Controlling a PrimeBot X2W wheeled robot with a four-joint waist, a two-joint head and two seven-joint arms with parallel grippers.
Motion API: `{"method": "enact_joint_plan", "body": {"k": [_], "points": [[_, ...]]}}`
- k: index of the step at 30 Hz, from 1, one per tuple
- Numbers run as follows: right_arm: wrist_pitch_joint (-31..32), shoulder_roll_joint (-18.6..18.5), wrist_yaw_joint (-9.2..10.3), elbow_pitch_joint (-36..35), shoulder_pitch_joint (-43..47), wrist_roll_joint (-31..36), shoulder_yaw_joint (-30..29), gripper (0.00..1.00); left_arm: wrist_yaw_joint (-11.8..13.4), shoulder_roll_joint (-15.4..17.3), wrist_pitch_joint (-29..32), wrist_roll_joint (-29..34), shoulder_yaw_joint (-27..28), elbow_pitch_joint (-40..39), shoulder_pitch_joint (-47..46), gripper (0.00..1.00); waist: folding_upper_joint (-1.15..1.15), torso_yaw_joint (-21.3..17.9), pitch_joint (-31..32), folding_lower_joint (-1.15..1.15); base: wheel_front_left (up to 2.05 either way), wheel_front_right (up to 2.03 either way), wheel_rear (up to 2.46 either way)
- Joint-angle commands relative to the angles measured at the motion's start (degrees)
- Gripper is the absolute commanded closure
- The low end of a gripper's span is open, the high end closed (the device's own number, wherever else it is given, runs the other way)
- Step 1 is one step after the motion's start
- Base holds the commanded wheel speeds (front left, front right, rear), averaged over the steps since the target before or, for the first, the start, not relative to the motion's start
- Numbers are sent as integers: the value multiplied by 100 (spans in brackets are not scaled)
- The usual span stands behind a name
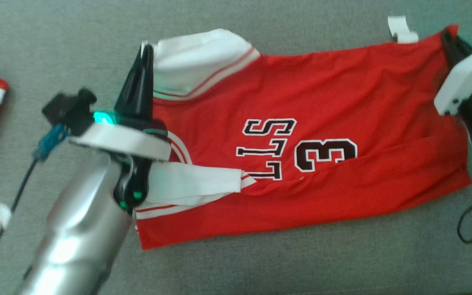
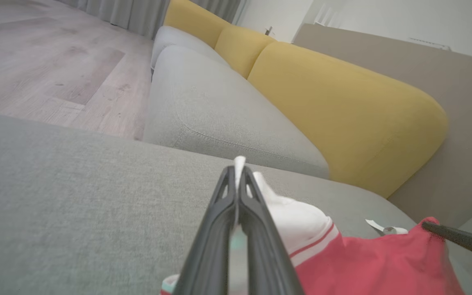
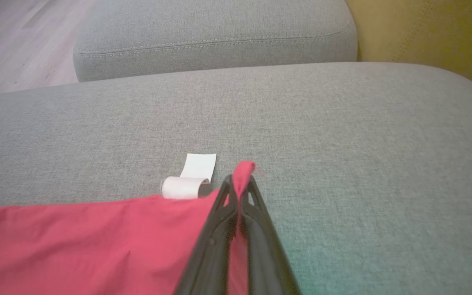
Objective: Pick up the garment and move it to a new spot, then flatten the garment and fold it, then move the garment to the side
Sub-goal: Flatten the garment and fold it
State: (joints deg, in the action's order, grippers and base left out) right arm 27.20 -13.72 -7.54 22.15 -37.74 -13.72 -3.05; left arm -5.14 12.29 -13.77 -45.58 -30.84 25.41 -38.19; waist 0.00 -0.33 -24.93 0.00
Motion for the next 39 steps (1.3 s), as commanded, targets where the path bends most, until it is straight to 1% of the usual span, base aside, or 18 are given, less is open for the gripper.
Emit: {"method": "enact_joint_plan", "body": {"k": [1, 3, 6, 10, 11, 15, 20, 21, 22, 23, 24, 25, 26, 29, 32, 36, 39], "points": [[-134, -153, 5, -186, 117, -71, 96, 100, -68, 153, -91, 36, 300, -378, 195, 100, 0, 135, 249, 0, 0, 0, 0], [-227, -217, 5, -203, 286, -128, 131, 100, -137, 124, -113, -11, 385, -687, 561, 100, 0, 170, 393, 0, 0, 0, 0], [-177, -347, 5, -212, 574, -176, 180, 100, -195, 110, -119, -52, 467, -1170, 1159, 100, 0, 213, 597, 0, 0, 0, 0], [25, -553, 5, -293, 916, -140, 281, 100, -216, 195, -121, -82, 433, -1575, 1964, 100, 0, 243, 832, 0, 0, 0, 0], [141, -635, 5, -375, 1077, -68, 262, 100, -219, 230, -121, -128, 385, -1697, 2299, 100, 0, 265, 927, 0, 0, 0, 0], [377, -713, 5, -647, 1386, 33, 153, 100, -190, 237, -120, -227, 333, -1820, 2815, 100, 0, 318, 1051, 0, 0, 0, 0], [738, -719, 5, -1012, 1741, 160, 16, 100, -111, 257, -69, -219, 238, -1742, 3064, 100, 0, 336, 1087, 0, 0, 0, 0], [839, -715, 5, -1063, 1809, 184, -8, 64, -81, 270, -26, -201, 210, -1697, 3083, 100, 0, 338, 1088, 0, 0, 0, 0], [926, -695, 5, -1118, 1866, 192, -54, 7, -53, 294, 24, -160, 170, -1652, 3088, 100, 0, 335, 1089, 0, 0, 0, 0], [926, -695, 5, -1118, 1866, 192, -54, 7, -53, 294, 24, -160, 170, -1652, 3088, 100, 0, 335, 1089, 0, 0, 0, 0], [977, -664, 5, -1186, 1914, 209, -127, 0, -25, 297, 58, -147, 148, -1610, 3092, 85, 0, 333, 1091, 0, 0, 0, 0], [1031, -642, 5, -1259, 1976, 245, -181, 0, -11, 300, 83, -131, 125, -1573, 3092, 39, 0, 330, 1103, 0, 0, 0, 0], [1093, -618, 5, -1336, 2041, 278, -233, 0, 4, 310, 118, -104, 89, -1531, 3092, 0, 0, 327, 1121, 0, 0, 0, 0], [1159, -494, 5, -1674, 2220, 307, -469, 0, 89, 340, 152, -9, 39, -1429, 3105, 0, 0, 324, 1210, 0, 0, 0, 0], [1047, -284, 5, -2148, 2426, 318, -790, 0, 243, 358, 31, 138, 175, -1382, 3088, 0, 0, 325, 1325, 0, 0, 0, 0], [813, 188, 5, -2685, 2729, 237, -1074, 0, 497, 433, -97, 598, 502, -1387, 2970, 0, 0, 306, 1483, 0, 0, 0, 0], [554, 559, 5, -2904, 2918, 233, -1230, 0, 642, 451, -117, 995, 783, -1393, 2819, 0, 0, 278, 1584, 0, 0, 0, 0]]}}
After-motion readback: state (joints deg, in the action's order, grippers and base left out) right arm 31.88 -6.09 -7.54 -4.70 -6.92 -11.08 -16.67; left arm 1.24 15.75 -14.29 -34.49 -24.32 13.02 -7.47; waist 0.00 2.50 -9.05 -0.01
